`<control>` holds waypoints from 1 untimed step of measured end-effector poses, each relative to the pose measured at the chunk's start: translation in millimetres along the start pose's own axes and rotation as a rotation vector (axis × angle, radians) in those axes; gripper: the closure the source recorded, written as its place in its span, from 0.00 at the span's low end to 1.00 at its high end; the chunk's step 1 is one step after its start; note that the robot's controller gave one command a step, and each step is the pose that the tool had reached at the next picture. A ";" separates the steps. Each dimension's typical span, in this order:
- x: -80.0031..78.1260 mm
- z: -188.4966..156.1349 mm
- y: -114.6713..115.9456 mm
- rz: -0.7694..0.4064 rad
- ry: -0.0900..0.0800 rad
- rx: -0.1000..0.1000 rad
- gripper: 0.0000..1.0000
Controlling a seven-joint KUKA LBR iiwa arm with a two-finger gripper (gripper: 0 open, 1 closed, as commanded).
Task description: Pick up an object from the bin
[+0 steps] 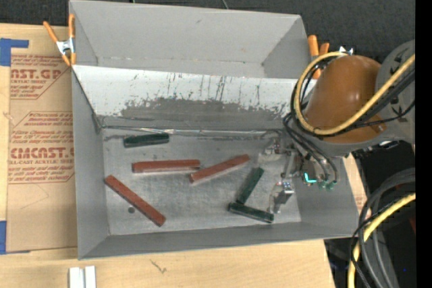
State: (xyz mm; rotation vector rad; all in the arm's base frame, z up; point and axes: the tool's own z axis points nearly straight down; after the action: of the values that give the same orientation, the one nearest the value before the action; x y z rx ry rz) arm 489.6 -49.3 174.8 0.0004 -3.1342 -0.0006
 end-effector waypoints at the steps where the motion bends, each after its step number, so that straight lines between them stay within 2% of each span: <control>1: -1.9 -3.5 0.1 0.000 -0.008 0.001 0.00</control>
Offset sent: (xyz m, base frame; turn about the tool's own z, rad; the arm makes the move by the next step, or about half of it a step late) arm 0.0686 -0.0118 -0.1048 -0.1631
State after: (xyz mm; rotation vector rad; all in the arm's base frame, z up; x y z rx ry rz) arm 491.5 -49.3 178.2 0.0011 -3.1420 0.0006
